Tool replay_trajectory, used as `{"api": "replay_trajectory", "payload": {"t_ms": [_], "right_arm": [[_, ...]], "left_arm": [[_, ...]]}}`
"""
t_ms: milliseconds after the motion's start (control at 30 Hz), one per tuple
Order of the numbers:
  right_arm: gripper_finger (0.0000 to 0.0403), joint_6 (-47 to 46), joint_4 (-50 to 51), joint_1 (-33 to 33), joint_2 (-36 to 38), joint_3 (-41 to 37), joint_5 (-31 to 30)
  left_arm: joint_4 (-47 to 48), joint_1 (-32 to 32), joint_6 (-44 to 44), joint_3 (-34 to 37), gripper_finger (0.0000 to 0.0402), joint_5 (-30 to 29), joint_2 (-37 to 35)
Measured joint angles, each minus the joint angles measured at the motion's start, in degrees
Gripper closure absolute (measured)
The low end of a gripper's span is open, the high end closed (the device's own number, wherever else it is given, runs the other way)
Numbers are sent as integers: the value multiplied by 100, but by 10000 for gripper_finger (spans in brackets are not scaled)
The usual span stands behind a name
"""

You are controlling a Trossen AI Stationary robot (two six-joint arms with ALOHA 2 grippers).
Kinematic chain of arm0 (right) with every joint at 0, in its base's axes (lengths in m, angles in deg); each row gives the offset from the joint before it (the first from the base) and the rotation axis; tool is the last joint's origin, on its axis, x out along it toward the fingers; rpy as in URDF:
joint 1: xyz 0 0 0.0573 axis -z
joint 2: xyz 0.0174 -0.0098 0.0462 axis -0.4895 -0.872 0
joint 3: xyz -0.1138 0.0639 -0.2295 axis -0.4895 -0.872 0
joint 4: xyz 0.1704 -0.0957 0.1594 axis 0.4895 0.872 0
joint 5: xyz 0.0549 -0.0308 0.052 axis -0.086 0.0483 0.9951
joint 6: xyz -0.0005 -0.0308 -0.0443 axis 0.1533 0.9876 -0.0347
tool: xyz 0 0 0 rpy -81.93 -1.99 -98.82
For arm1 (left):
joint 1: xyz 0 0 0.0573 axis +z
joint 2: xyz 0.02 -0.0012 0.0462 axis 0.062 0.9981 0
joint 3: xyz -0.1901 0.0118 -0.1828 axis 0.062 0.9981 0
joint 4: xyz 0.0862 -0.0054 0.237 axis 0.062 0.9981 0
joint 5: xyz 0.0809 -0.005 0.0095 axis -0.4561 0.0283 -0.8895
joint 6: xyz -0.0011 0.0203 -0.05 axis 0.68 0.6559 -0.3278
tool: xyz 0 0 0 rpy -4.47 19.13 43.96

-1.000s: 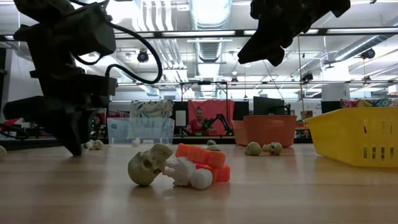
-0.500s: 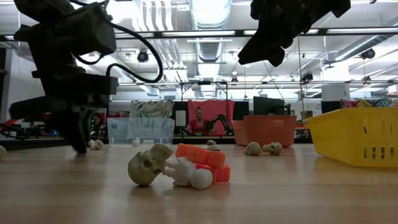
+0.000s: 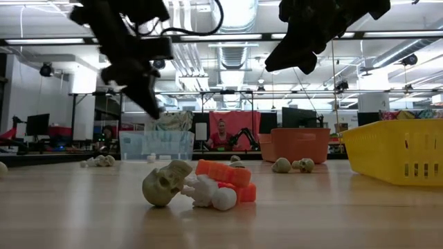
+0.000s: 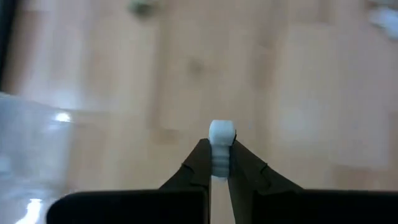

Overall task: Sort Halloween decoration
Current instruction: Put the white skeleton toy into the transparent bin

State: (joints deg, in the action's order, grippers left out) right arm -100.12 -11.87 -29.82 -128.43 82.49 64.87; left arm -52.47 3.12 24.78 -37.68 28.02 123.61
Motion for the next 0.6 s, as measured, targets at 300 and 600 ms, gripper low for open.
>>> {"api": "replay_trajectory", "payload": {"t_ms": [300,600], "right_arm": [[326,39,-11,0,-2,0,-1],[316,44,-34,0,-2,0,-1]], "left_arm": [[-2,2539,998,-842,399,105,31],[27,4602,1070,-1304,400,1879,834]]}}
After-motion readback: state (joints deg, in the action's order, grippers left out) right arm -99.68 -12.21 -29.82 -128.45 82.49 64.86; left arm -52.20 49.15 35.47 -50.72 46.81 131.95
